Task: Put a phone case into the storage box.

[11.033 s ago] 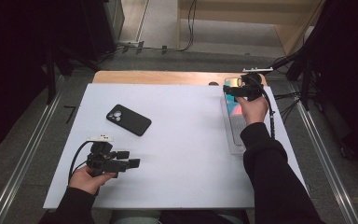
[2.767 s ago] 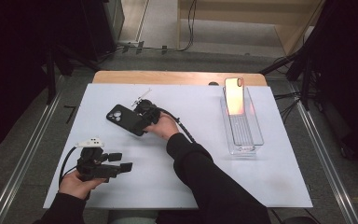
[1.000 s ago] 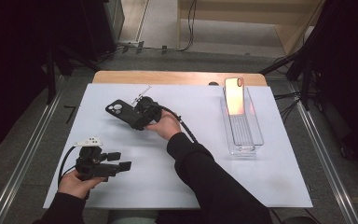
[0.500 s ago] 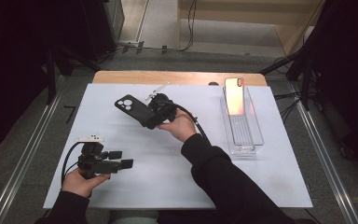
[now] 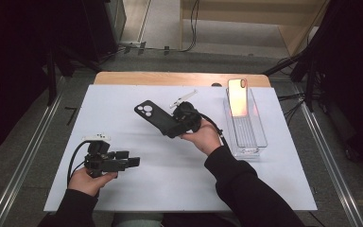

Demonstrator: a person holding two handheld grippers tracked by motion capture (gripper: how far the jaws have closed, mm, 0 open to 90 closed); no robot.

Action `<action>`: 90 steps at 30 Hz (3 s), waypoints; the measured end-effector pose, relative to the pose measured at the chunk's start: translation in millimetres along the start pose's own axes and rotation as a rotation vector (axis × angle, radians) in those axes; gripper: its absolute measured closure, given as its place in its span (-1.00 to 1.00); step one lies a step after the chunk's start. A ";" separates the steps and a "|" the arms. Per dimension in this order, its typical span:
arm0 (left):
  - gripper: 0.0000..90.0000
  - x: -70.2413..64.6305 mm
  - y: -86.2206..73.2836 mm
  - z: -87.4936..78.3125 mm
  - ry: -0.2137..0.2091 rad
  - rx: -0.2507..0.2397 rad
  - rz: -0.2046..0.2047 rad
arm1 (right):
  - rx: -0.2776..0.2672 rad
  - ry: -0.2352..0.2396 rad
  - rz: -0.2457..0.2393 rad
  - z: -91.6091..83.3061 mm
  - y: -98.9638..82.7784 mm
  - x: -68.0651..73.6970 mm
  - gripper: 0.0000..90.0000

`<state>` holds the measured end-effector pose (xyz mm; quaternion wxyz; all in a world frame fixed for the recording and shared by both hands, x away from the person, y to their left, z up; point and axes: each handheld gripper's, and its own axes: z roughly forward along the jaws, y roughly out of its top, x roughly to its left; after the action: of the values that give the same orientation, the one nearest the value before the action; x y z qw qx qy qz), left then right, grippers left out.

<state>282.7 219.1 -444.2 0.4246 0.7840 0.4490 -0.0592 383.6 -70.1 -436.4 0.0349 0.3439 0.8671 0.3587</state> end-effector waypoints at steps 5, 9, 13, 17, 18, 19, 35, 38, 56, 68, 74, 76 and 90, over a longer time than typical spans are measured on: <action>-0.36 -6.7 5.2 4.3 -0.029 0.001 0.020 | -0.018 -0.016 0.025 -18.5 -15.4 1.9 -0.57; -0.36 -10.6 8.2 7.6 -0.047 0.007 0.011 | -0.026 -0.020 0.051 -29.7 -29.0 2.9 -0.57; -0.37 -12.6 10.9 10.2 -0.048 0.011 0.007 | -0.029 -0.029 0.070 -38.1 -43.1 4.1 -0.57; -0.40 -14.7 14.3 13.2 -0.057 0.017 -0.023 | -0.043 -0.036 0.103 -45.7 -54.9 6.6 -0.58; -0.40 -15.6 15.4 14.2 -0.058 0.024 -0.035 | -0.042 -0.042 0.106 -46.7 -57.7 8.0 -0.58; -0.40 -16.4 16.4 15.1 -0.060 0.028 -0.043 | -0.043 -0.050 0.109 -47.2 -60.4 9.8 -0.58; -0.40 -22.6 32.6 19.1 -0.033 0.039 -0.040 | -0.082 -0.064 0.197 -41.5 -86.0 31.6 -0.61; -0.40 -21.9 37.2 19.0 -0.030 0.026 -0.055 | -0.091 -0.069 0.212 -37.5 -91.2 35.8 -0.61; -0.40 -25.2 65.8 36.4 0.025 -0.038 -0.097 | -0.201 -0.027 0.334 -26.4 -100.7 56.0 -0.63; -0.40 -23.4 76.7 50.6 0.059 -0.071 -0.141 | -0.236 -0.001 0.368 -22.3 -103.7 60.4 -0.64; -0.36 -26.3 80.8 52.5 0.066 -0.105 -0.154 | -0.267 0.013 0.379 -18.8 -105.2 65.7 -0.64; -0.30 -27.2 82.0 54.3 0.069 -0.104 -0.163 | -0.272 0.012 0.378 -17.3 -105.1 67.6 -0.64; 0.55 -27.2 82.1 56.4 0.034 -0.143 -0.222 | -0.354 0.028 0.376 -12.4 -106.1 75.7 -0.67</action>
<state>344.9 141.4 -416.6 0.4627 0.6980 0.5432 -0.0602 261.6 -84.2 -481.7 0.0152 0.4828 0.7119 0.5098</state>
